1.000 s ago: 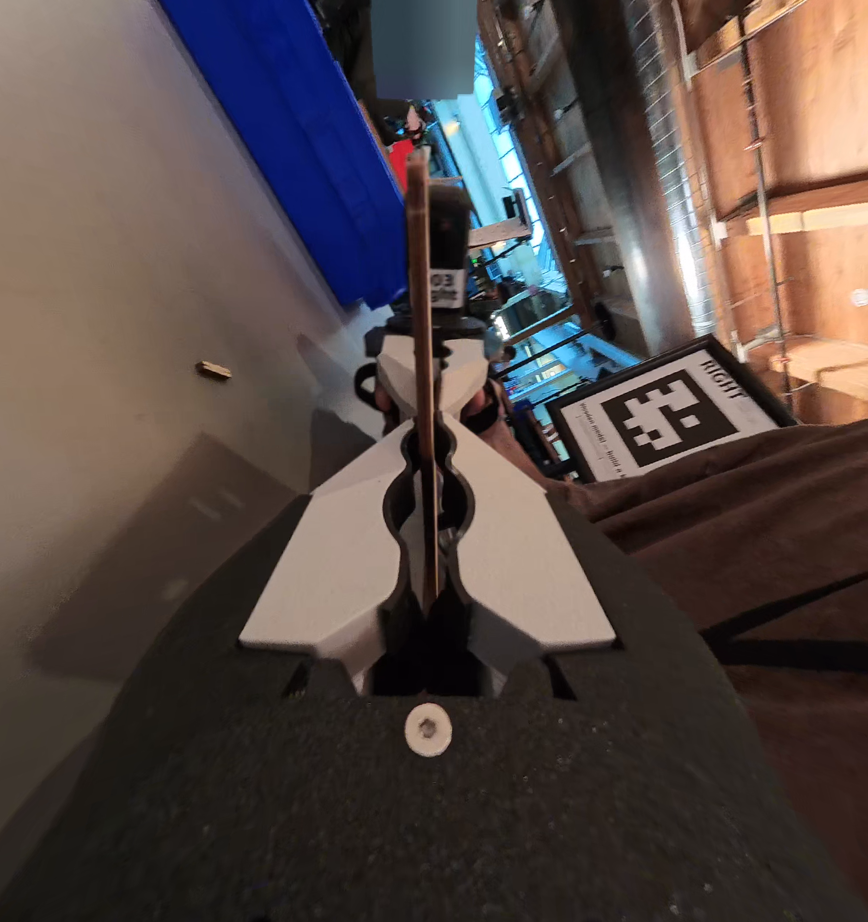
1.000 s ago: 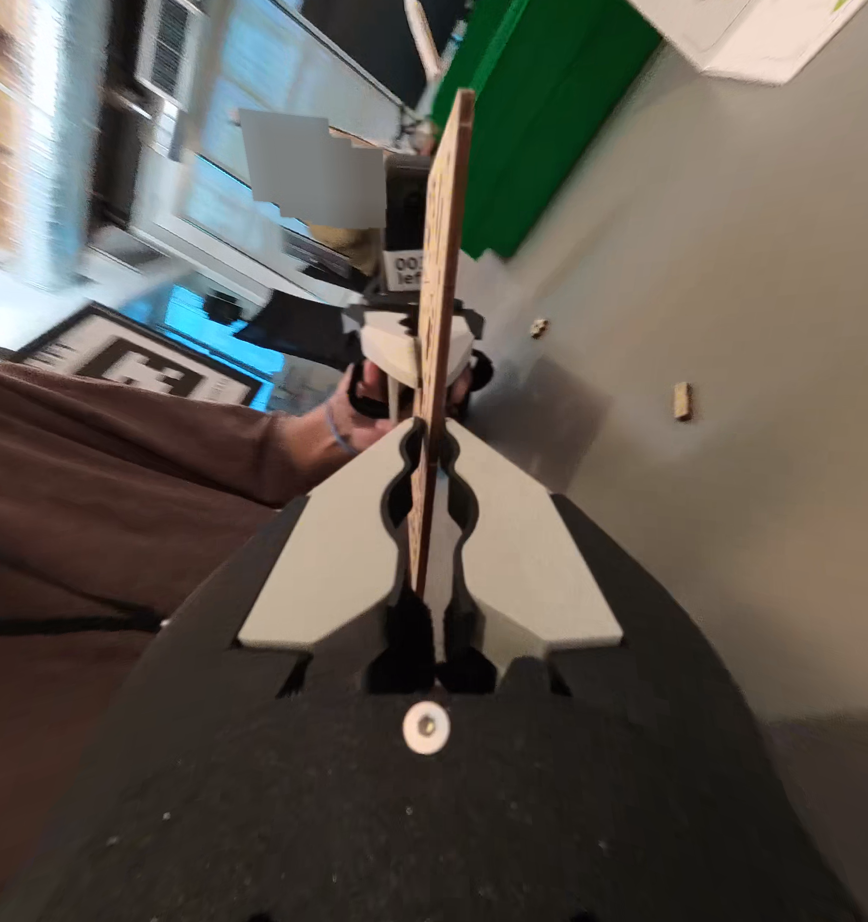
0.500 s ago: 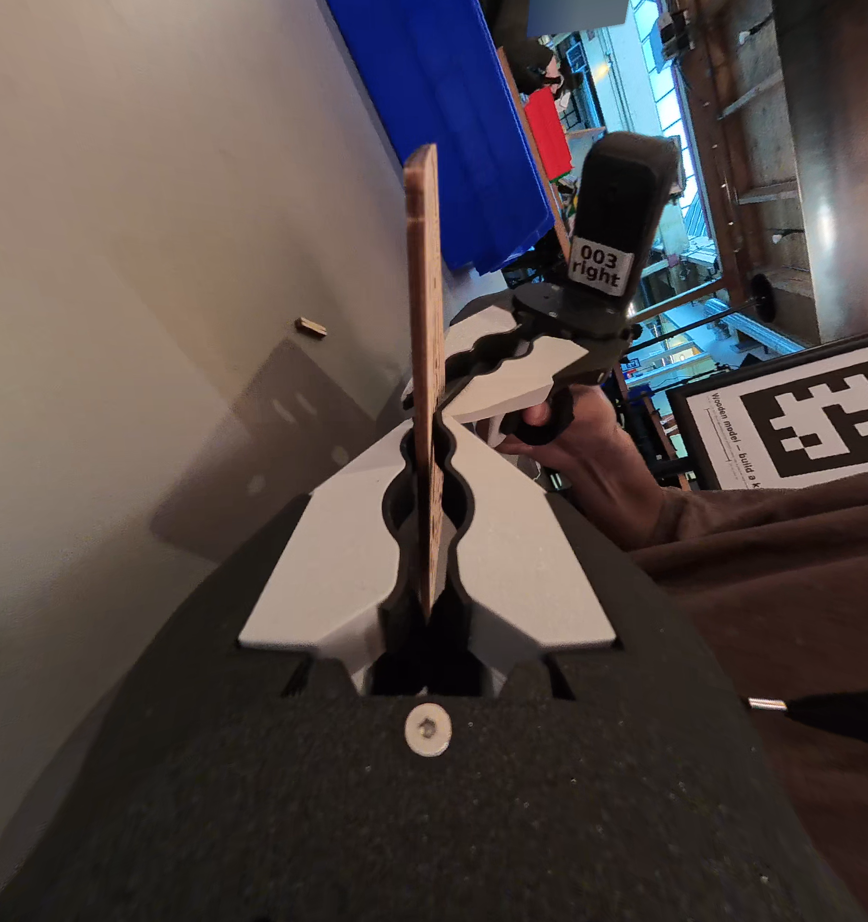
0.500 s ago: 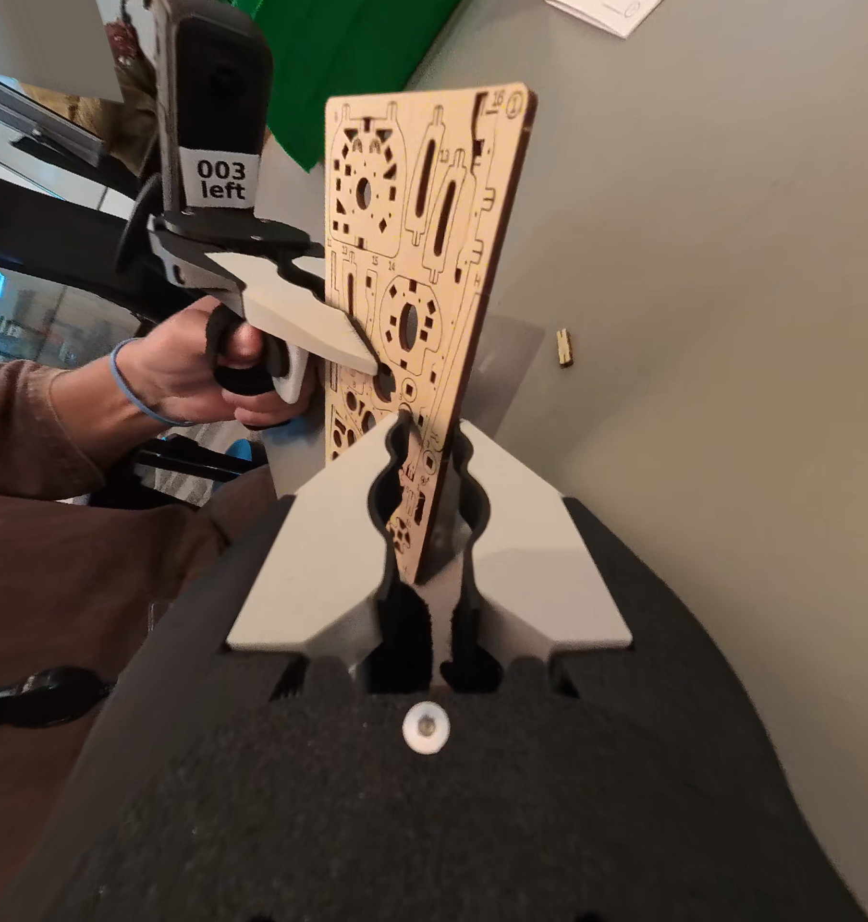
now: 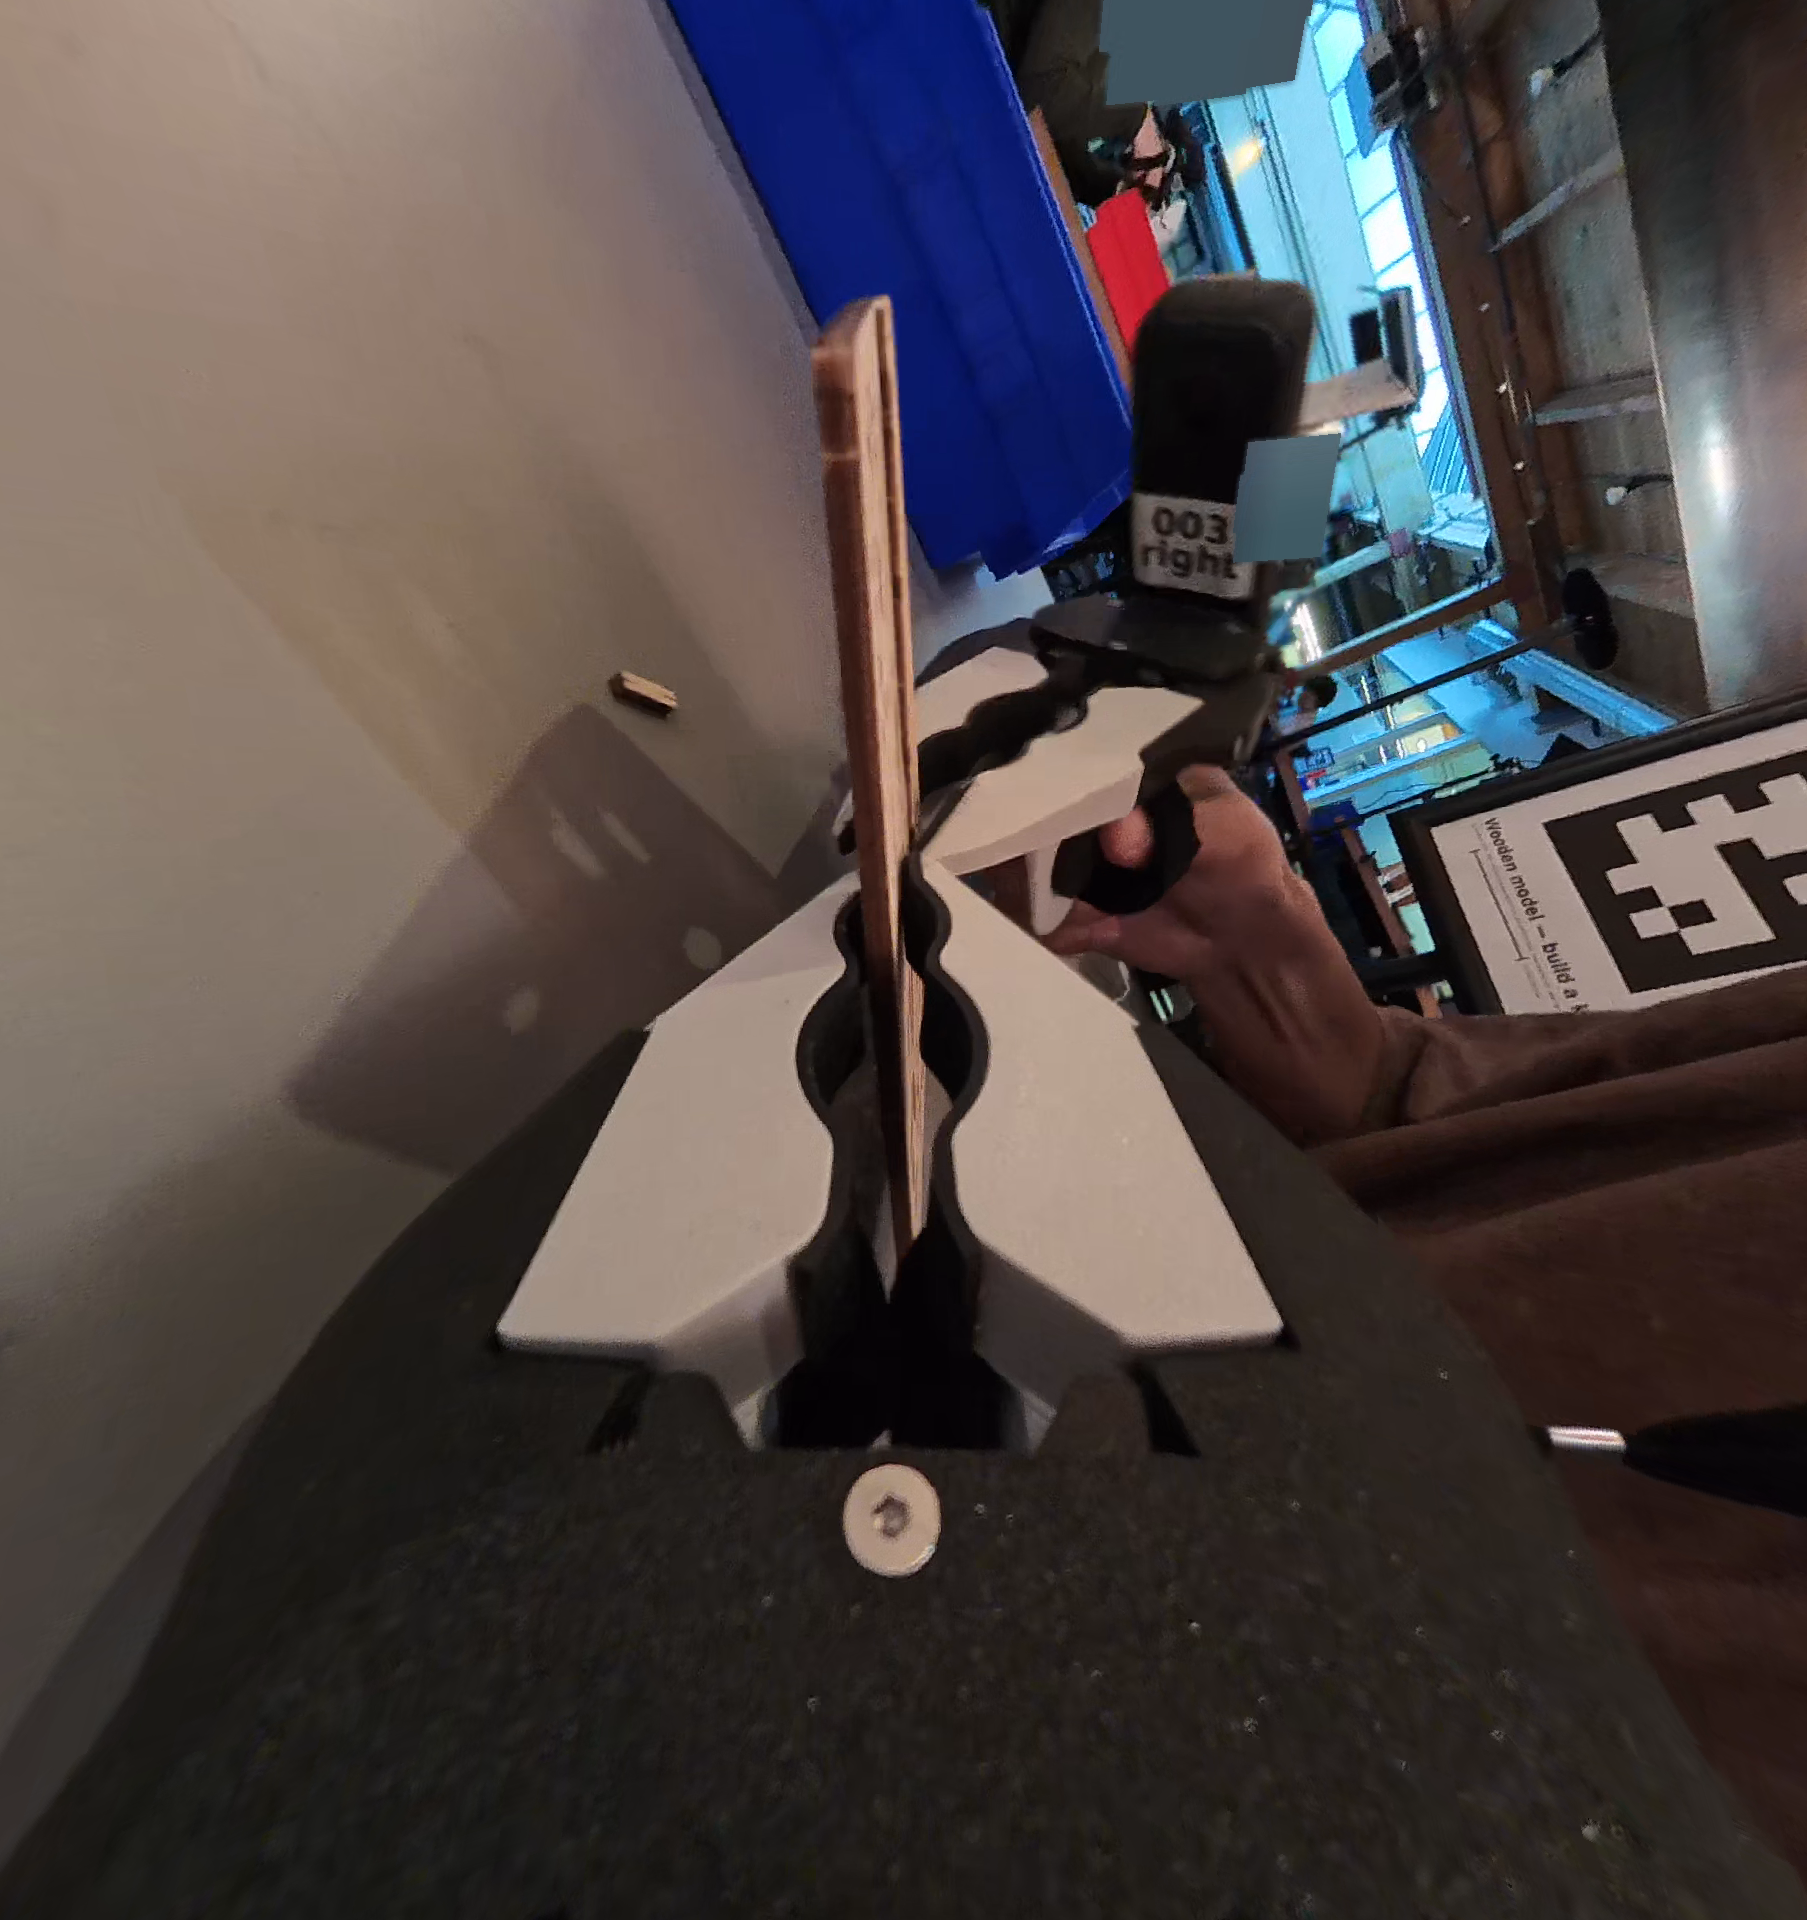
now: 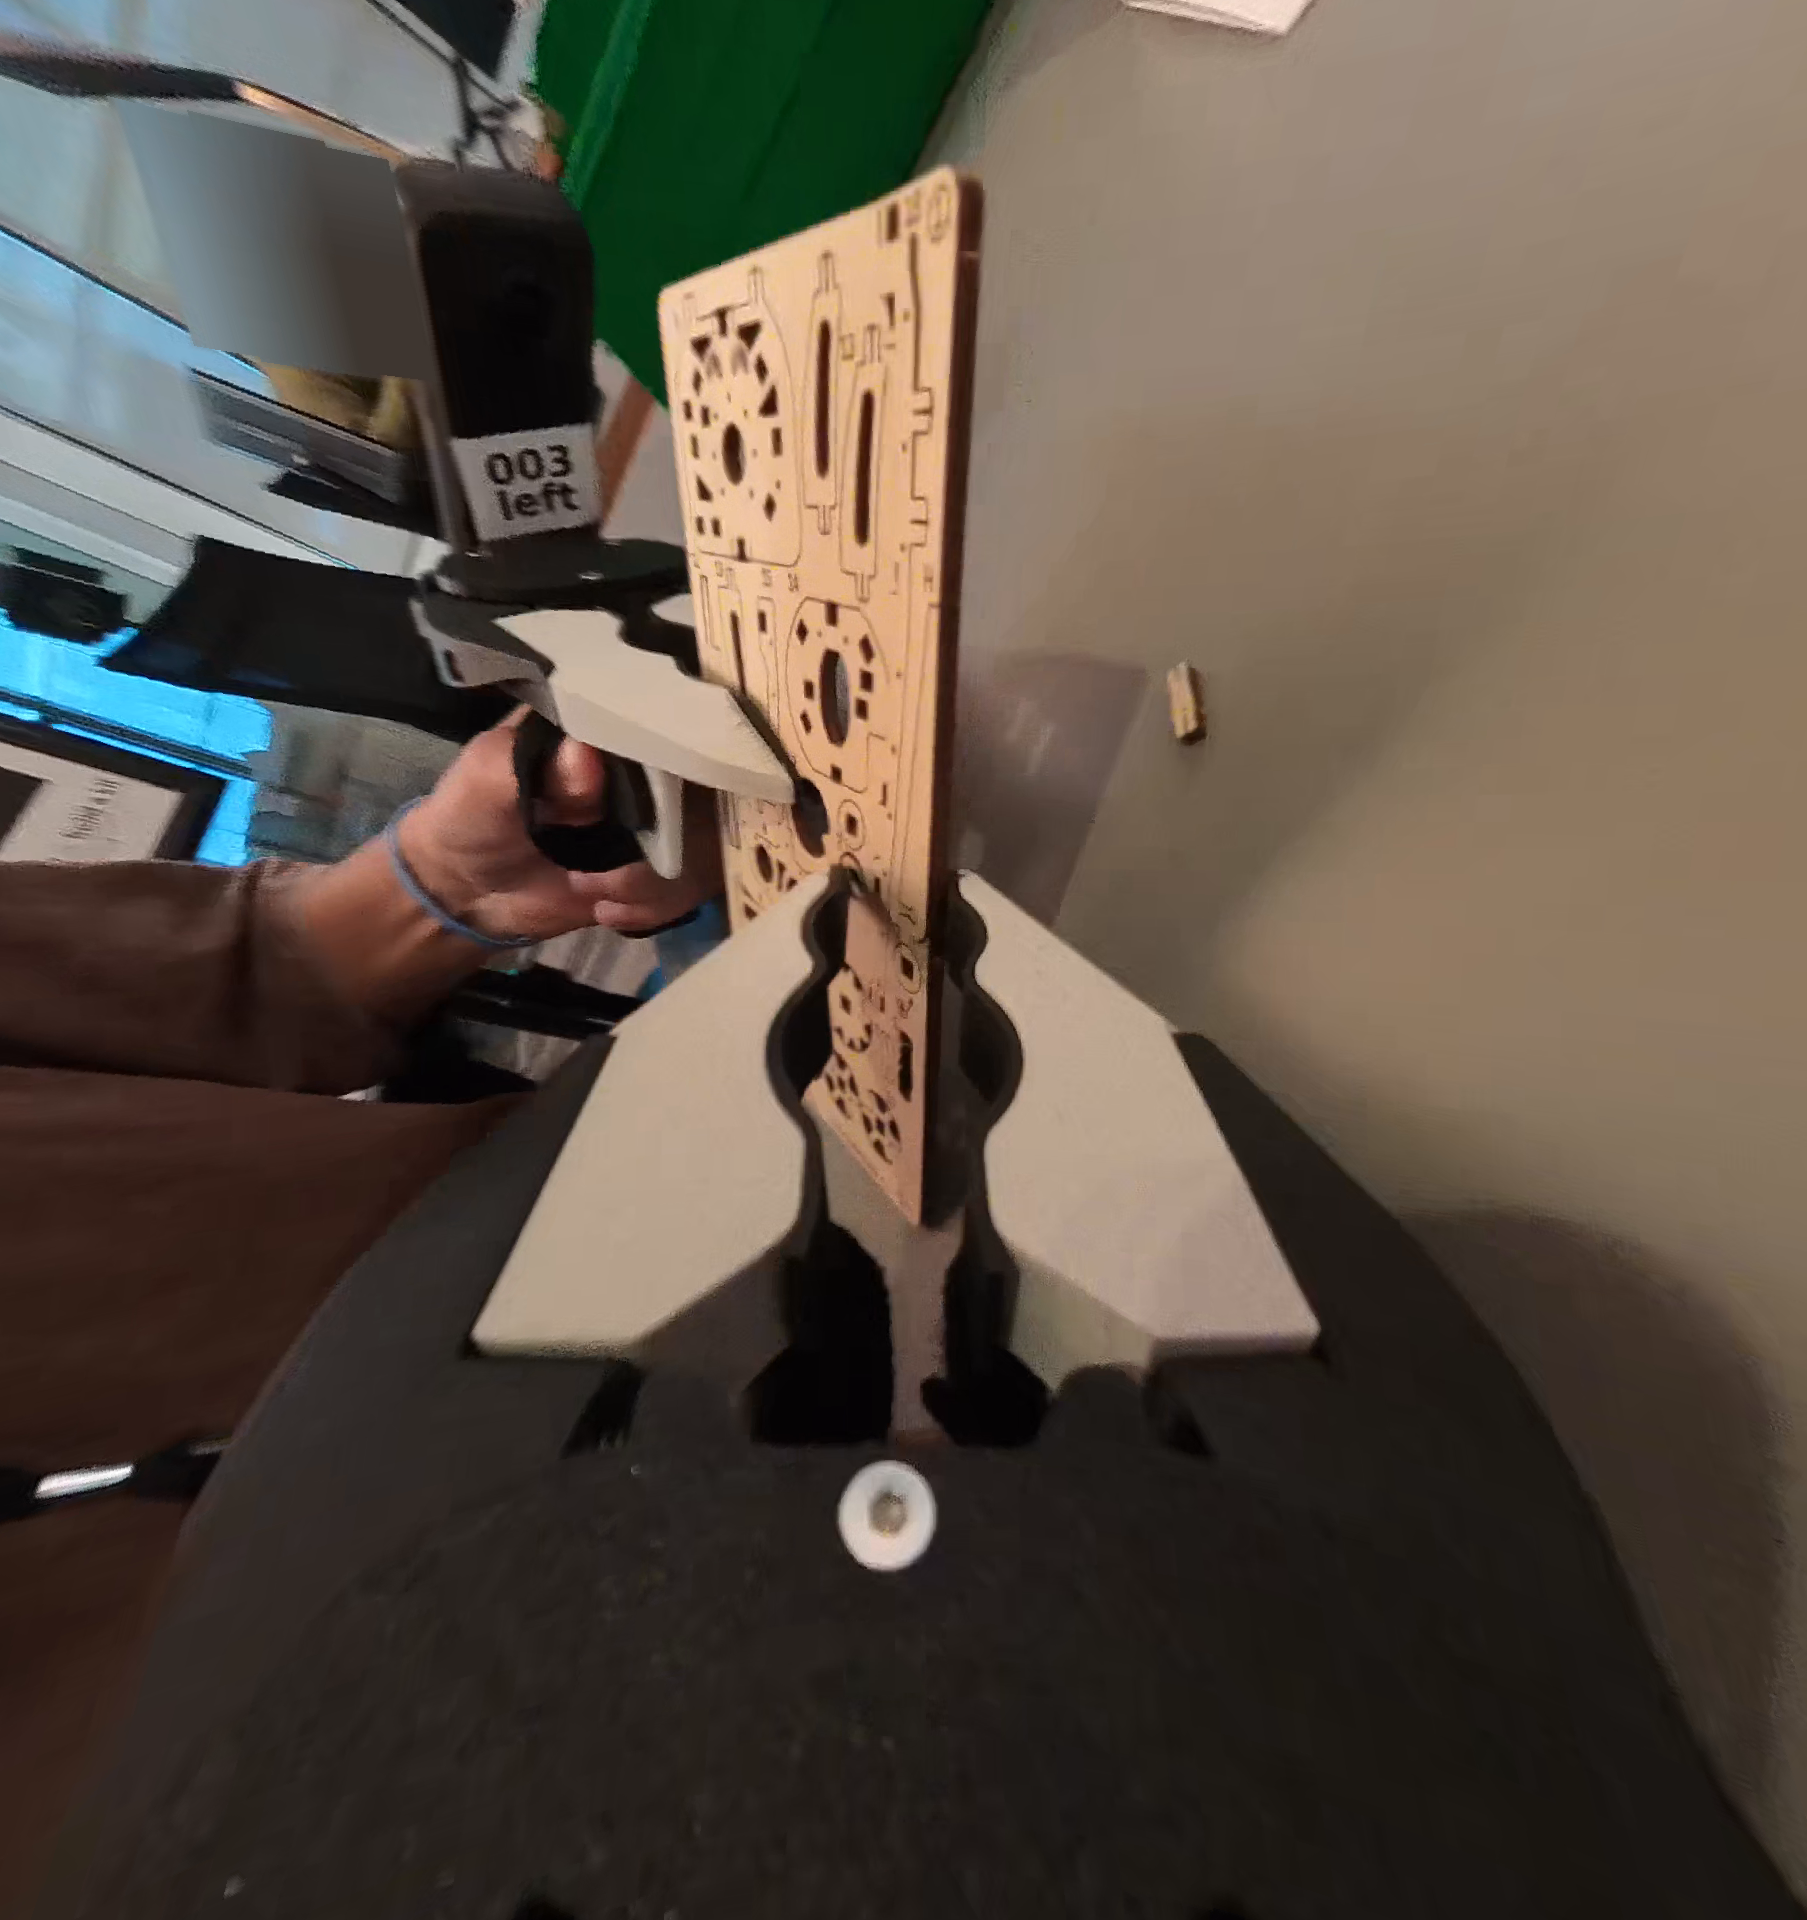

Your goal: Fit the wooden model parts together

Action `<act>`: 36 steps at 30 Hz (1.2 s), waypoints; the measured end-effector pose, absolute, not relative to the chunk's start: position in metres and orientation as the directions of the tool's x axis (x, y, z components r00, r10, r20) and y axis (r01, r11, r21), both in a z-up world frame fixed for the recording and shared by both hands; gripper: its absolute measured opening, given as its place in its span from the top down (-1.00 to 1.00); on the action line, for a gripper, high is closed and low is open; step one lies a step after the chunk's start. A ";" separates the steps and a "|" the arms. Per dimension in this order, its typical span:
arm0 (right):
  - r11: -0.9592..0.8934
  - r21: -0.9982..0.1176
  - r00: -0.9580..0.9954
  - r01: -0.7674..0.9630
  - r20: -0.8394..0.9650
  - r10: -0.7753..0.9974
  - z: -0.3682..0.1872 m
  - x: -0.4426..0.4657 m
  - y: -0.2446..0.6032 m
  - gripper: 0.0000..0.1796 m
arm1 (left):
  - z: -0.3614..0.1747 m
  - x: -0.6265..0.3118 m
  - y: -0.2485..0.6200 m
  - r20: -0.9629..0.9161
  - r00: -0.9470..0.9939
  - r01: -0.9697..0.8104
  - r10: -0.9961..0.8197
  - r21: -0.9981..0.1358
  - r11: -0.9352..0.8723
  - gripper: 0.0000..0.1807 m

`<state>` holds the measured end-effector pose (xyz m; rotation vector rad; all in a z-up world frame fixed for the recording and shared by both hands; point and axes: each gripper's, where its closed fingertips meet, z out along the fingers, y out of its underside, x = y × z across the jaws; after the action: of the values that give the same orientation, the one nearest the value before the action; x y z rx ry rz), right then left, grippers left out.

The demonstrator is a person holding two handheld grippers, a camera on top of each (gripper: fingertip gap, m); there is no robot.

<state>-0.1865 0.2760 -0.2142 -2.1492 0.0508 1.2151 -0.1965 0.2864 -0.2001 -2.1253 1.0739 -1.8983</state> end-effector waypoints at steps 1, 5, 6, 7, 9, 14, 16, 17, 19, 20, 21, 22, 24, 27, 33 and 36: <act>-0.783 -0.518 0.552 -0.345 -0.787 0.278 -0.213 -0.187 0.275 0.79 | -0.199 -0.197 0.285 0.836 -0.033 -0.435 -0.547 -0.505 -0.746 0.99; -0.755 -0.544 0.546 -0.366 -0.782 0.299 -0.203 -0.179 0.275 0.86 | -0.195 -0.199 0.284 0.851 -0.067 -0.437 -0.521 -0.494 -0.752 0.99; -0.747 -0.536 0.520 -0.393 -0.800 0.300 -0.199 -0.176 0.275 0.87 | -0.193 -0.199 0.283 0.853 -0.076 -0.439 -0.517 -0.494 -0.751 0.99; -0.743 -0.526 0.507 -0.413 -0.811 0.292 -0.197 -0.173 0.276 0.89 | -0.193 -0.199 0.282 0.855 -0.081 -0.439 -0.512 -0.492 -0.752 0.99; -0.735 -0.534 0.499 -0.419 -0.811 0.305 -0.194 -0.171 0.277 0.92 | -0.191 -0.200 0.282 0.858 -0.093 -0.439 -0.505 -0.491 -0.753 0.99; -0.744 -0.497 0.430 -0.447 -0.848 0.309 -0.190 -0.173 0.277 0.94 | -0.187 -0.201 0.279 0.867 -0.123 -0.447 -0.483 -0.483 -0.753 0.99; -0.749 -0.467 0.402 -0.470 -0.869 0.290 -0.190 -0.173 0.278 0.94 | -0.186 -0.202 0.277 0.867 -0.134 -0.457 -0.480 -0.484 -0.747 0.99; -0.751 -0.458 0.402 -0.475 -0.873 0.278 -0.192 -0.173 0.278 0.94 | -0.186 -0.202 0.277 0.864 -0.132 -0.455 -0.486 -0.488 -0.745 0.98; -0.760 -0.443 0.406 -0.476 -0.877 0.257 -0.195 -0.174 0.278 0.93 | -0.187 -0.203 0.276 0.865 -0.130 -0.464 -0.485 -0.486 -0.741 0.98; -0.756 -0.443 0.401 -0.482 -0.879 0.259 -0.194 -0.174 0.278 0.93 | -0.188 -0.203 0.276 0.861 -0.129 -0.464 -0.492 -0.491 -0.738 0.98; -0.749 -0.445 0.380 -0.490 -0.883 0.275 -0.189 -0.174 0.277 0.94 | -0.187 -0.203 0.276 0.858 -0.135 -0.459 -0.495 -0.497 -0.736 0.98; -0.745 -0.446 0.360 -0.496 -0.886 0.291 -0.185 -0.174 0.276 0.95 | -0.184 -0.203 0.276 0.861 -0.148 -0.454 -0.487 -0.496 -0.740 0.98; -0.730 -0.463 0.341 -0.504 -0.882 0.324 -0.176 -0.174 0.276 0.92 | -0.180 -0.203 0.275 0.872 -0.175 -0.457 -0.457 -0.483 -0.746 0.99; -0.716 -0.448 0.276 -0.536 -0.894 0.353 -0.163 -0.172 0.278 0.84 | -0.176 -0.205 0.273 0.877 -0.201 -0.461 -0.436 -0.477 -0.748 0.99; -0.708 -0.468 0.286 -0.529 -0.884 0.370 -0.161 -0.175 0.281 0.96 | -0.177 -0.207 0.258 0.867 -0.240 -0.523 -0.436 -0.494 -0.695 0.99; -0.720 -0.445 0.268 -0.532 -0.896 0.355 -0.162 -0.174 0.280 0.97 | -0.176 -0.206 0.257 0.866 -0.248 -0.523 -0.434 -0.497 -0.692 0.99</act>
<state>-0.1744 0.2796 -0.1622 -1.8124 0.1611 1.5444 -0.2063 0.2567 -0.1757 -1.9637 1.2544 -2.2024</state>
